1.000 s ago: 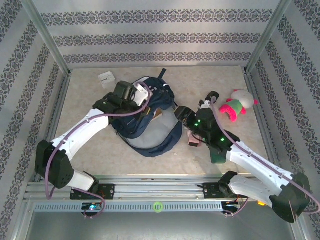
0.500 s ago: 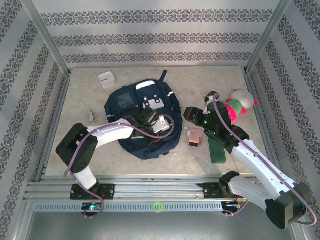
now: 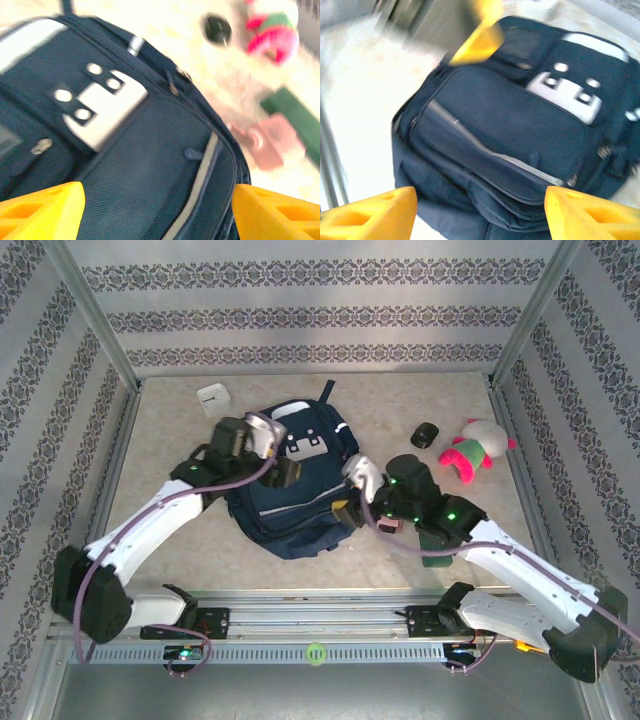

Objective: Pack the student bag

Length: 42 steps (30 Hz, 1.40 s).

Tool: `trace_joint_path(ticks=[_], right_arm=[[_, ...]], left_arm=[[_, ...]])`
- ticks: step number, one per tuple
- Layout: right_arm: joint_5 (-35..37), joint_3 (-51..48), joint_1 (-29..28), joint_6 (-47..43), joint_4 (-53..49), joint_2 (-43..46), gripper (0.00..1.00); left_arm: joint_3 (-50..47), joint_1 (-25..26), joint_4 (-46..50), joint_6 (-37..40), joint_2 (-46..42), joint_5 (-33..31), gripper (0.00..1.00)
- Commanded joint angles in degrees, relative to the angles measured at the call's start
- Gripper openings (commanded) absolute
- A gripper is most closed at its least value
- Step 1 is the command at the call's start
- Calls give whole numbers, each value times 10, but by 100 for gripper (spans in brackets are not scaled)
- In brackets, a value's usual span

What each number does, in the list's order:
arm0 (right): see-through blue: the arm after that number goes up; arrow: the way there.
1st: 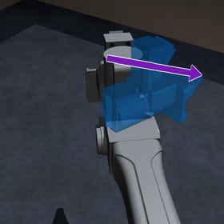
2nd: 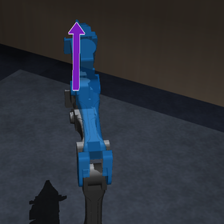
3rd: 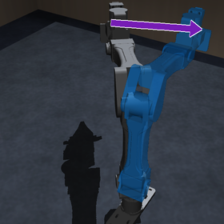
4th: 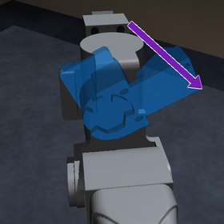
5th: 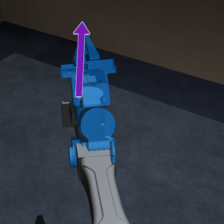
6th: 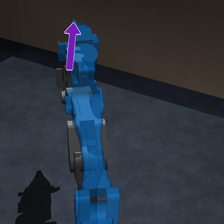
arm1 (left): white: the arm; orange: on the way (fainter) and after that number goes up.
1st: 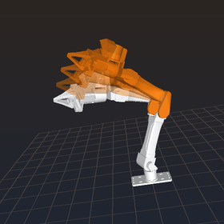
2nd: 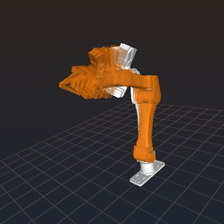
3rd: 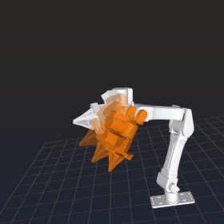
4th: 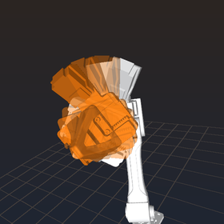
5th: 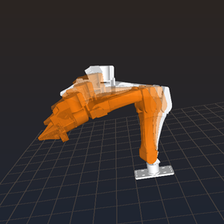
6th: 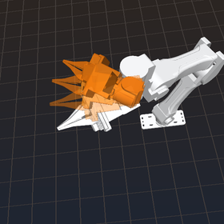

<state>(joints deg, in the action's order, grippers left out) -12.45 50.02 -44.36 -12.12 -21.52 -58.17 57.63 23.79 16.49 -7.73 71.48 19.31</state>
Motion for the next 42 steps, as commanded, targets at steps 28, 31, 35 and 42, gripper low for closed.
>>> trace_joint_path(ticks=[28, 31, 35, 42], right_arm=[[-47, 97, -93, -359, -54, -402, 60], [-58, 98, -97, -351, -88, -380, 62], [-81, 96, -98, -329, -106, -350, 62], [-57, 120, -99, -307, -121, -387, 62]], left_arm=[[-227, -138, -20, -212, -200, 6, 80], [-230, -138, -27, -218, -200, 8, 80], [-230, -139, -26, -217, -201, 8, 80], [-227, -139, -23, -215, -202, 11, 80]])
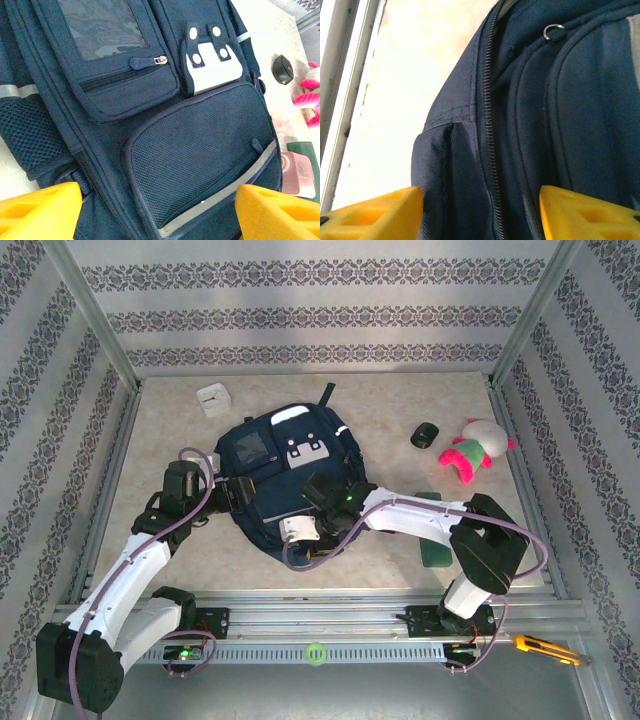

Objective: Pack the student bag

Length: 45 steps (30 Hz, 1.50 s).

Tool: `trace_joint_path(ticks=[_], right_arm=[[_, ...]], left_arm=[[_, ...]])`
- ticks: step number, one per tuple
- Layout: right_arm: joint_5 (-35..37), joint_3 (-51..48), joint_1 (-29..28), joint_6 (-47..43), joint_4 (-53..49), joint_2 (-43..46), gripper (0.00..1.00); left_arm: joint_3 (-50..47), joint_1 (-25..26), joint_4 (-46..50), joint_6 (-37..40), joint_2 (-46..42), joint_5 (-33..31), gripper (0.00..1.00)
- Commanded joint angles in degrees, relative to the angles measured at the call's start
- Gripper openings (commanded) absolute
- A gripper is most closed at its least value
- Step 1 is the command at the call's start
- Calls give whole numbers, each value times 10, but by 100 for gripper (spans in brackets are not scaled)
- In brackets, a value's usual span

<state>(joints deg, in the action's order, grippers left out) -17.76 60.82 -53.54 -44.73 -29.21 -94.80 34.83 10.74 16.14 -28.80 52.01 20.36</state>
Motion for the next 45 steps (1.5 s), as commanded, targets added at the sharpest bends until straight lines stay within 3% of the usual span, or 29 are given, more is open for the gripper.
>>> trace_joint_path(ticks=[1, 6, 9, 13, 14, 17, 21, 22, 30, 34, 40, 45], right_arm=[[-3, 19, -8, 22, -51, -26, 61], [35, 18, -10, 32, -29, -40, 61], [78, 32, -9, 45, -10, -69, 68], [99, 45, -9, 50, 14, -106, 68], [100, 46, -10, 52, 19, -113, 64], [104, 40, -10, 50, 29, -107, 33], [91, 32, -5, 12, 8, -41, 2], [81, 39, 0, 0, -13, -21, 0], [1, 133, 90, -123, -172, 55, 0], [-23, 177, 141, -170, -208, 61, 0], [-57, 240, 190, -199, -245, 55, 0], [-75, 280, 216, -215, -262, 54, 0]], left_arm=[[2, -8, -18, -3, -8, -1, 80], [3, -8, -19, 4, -6, -5, 80], [1, -8, -27, 1, 0, 0, 80], [-2, -8, -31, -1, 1, 2, 79], [-1, -9, -30, 1, 0, 0, 79], [0, -8, -22, 8, -2, -5, 79], [1, -9, -10, 40, -1, -12, 75], [-1, -9, -11, 45, -2, -14, 74], [-78, -8, -110, -2, -6, -4, 76], [-130, -8, -187, -25, -28, -1, 75], [-169, -9, -225, -10, -51, 7, 75], [-228, -5, -348, 13, -38, 31, 73]])
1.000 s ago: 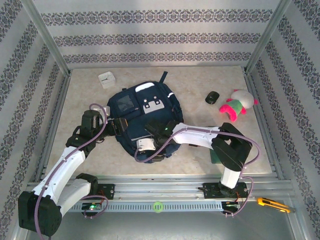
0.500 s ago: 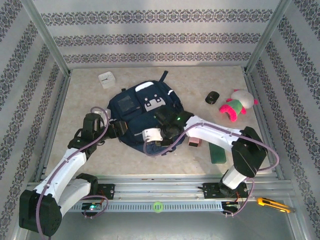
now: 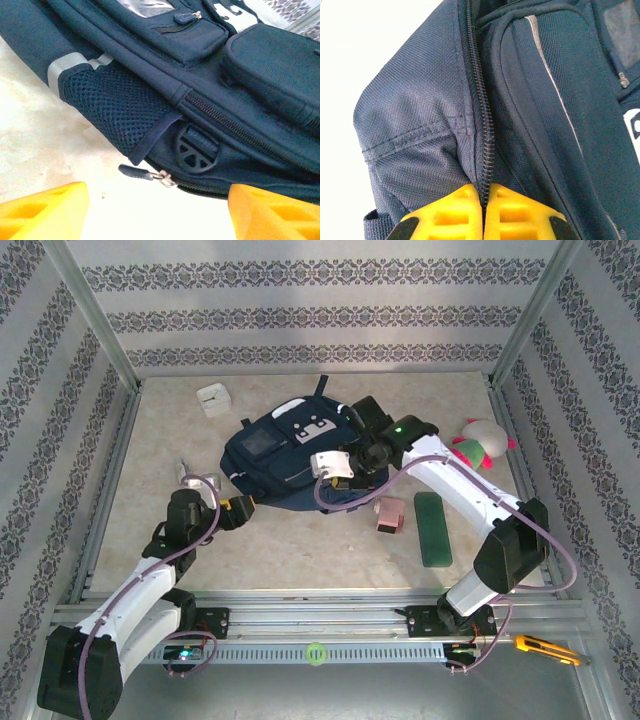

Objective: Pack the student bag

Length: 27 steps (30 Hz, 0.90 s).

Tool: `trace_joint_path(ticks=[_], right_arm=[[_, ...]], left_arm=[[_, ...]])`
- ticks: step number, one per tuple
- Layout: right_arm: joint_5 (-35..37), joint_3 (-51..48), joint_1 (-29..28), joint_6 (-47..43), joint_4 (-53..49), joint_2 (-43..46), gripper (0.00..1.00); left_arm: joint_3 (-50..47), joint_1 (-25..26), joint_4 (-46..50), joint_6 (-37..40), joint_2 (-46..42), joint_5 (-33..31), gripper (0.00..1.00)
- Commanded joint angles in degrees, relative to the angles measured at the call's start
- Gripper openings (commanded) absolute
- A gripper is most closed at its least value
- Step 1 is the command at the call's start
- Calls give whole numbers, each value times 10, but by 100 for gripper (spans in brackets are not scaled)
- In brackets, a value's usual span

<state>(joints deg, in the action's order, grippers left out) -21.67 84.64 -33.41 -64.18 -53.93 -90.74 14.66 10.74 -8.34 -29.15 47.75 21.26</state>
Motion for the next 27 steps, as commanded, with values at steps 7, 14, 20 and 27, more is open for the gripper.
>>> trace_joint_path(ticks=[7, 14, 20, 27], right_arm=[[-57, 111, 45, -66, -91, -5, 0], [-65, 154, 59, -103, -147, -27, 0], [-73, 171, 61, -106, -155, -34, 0], [-75, 181, 61, -109, -163, -42, 0]], left_arm=[[-72, 16, -267, 62, 78, 80, 73], [-72, 38, -369, 118, 193, 130, 75], [-64, 42, -454, 170, 292, 160, 76], [-50, 44, -609, 177, 406, 210, 69]])
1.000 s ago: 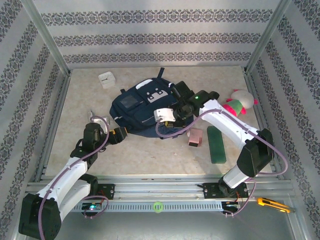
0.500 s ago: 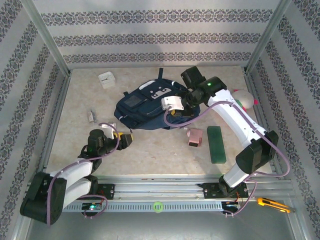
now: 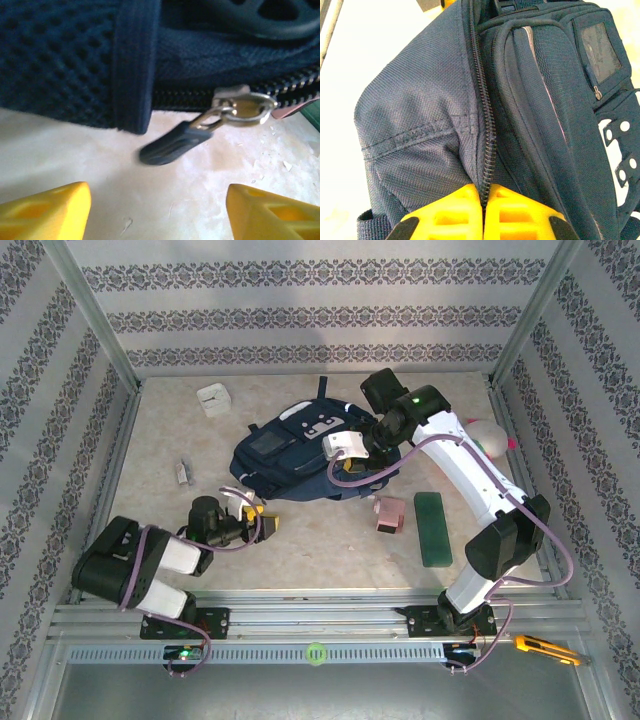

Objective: Pack the student bag

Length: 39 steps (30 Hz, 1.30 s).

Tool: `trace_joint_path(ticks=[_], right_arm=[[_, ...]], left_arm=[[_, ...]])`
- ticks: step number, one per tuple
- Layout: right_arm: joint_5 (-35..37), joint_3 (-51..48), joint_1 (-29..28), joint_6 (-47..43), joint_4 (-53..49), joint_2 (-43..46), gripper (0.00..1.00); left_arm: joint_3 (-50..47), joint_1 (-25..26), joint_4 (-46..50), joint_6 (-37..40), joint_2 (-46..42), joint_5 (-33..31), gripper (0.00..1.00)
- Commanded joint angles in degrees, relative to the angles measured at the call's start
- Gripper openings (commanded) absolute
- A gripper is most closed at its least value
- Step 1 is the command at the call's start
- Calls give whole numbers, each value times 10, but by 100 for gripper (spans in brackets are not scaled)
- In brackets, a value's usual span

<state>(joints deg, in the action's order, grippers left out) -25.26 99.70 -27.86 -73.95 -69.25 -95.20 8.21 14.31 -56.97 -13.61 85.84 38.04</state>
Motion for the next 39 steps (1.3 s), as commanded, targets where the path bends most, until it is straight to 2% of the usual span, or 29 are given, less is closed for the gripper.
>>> trace_joint_path(ticks=[1, 7, 10, 14, 16, 21, 26, 32, 35, 39], right_arm=[[-39, 31, 5, -12, -10, 2, 0], [-39, 33, 5, -12, -11, 1, 0], [-37, 35, 5, -12, -12, 0, 0], [-35, 34, 6, -13, -12, -1, 0], [-35, 33, 6, -13, -11, -1, 0], [-34, 30, 7, -12, -8, 0, 0], [-32, 20, 6, -4, 5, 3, 0], [-32, -11, 1, 17, 50, 15, 0], [-26, -39, -12, 39, 92, 23, 0], [-17, -96, -38, 88, 181, 36, 0]], left_arm=[[16, 8, -145, 22, 38, 47, 69], [11, 8, -248, 15, 95, 56, 67], [12, 8, -248, 19, 94, 77, 62], [-2, 8, -246, 28, 72, 86, 47], [-7, 8, -238, 30, 62, 88, 37], [-13, 8, -212, 31, 40, 88, 25], [-9, 8, -183, 20, 16, 101, 8], [3, 11, -95, 13, -52, 122, 1], [23, 28, 11, 29, -115, 123, 1], [59, 75, 172, 71, -209, 97, 2]])
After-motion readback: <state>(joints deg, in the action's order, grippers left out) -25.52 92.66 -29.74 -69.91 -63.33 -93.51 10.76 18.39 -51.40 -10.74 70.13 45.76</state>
